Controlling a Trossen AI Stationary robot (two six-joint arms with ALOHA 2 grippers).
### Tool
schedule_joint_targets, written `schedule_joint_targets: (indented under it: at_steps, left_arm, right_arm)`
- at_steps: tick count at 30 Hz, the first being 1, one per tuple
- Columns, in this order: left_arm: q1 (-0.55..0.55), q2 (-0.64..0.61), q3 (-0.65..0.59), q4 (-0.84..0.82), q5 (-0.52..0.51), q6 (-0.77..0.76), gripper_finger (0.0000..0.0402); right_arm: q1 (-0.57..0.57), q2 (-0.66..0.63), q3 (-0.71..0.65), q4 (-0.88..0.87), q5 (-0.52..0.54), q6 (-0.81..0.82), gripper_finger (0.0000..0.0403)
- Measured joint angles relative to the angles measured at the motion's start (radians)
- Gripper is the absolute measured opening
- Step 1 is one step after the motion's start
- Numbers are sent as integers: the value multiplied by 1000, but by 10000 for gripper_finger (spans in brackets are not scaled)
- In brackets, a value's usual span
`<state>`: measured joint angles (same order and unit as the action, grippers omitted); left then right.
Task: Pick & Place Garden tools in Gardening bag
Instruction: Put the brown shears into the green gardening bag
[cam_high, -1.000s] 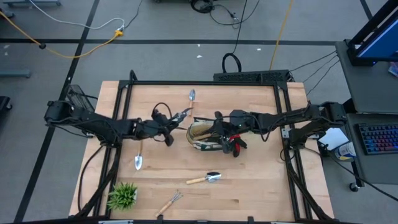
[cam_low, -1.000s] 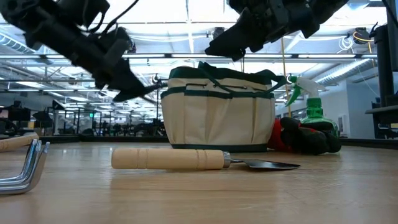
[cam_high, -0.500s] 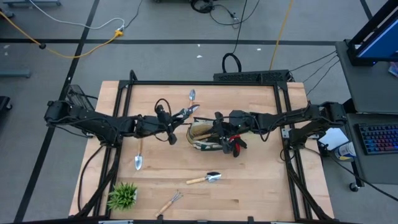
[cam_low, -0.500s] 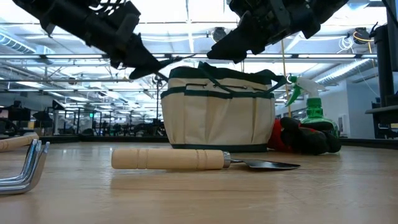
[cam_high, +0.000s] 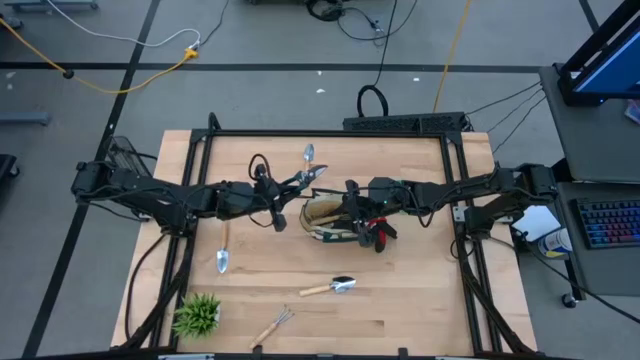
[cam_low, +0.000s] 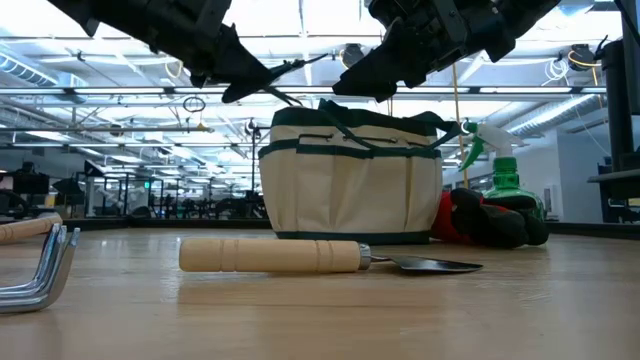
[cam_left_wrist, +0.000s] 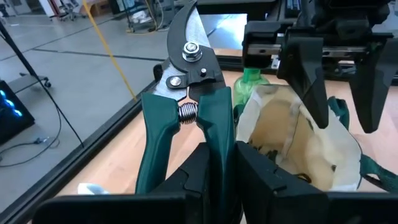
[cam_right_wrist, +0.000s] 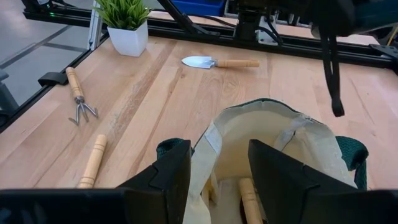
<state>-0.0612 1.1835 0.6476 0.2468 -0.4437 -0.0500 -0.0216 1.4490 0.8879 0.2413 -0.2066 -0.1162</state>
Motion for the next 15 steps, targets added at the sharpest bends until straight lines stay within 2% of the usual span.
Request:
schedule_joint_targets:
  at_steps: [6,12,15]
  left_arm:
    - [-14,0,0,68,2,12,56]
    - [-35,4,0,134,76,39,56]
    - [-46,28,0,151,78,37,56]
  right_arm:
    - [0,0,0,-4,0,0,157]
    - [3,0,0,-10,-3,0,157]
    - [3,0,0,-24,-4,0,157]
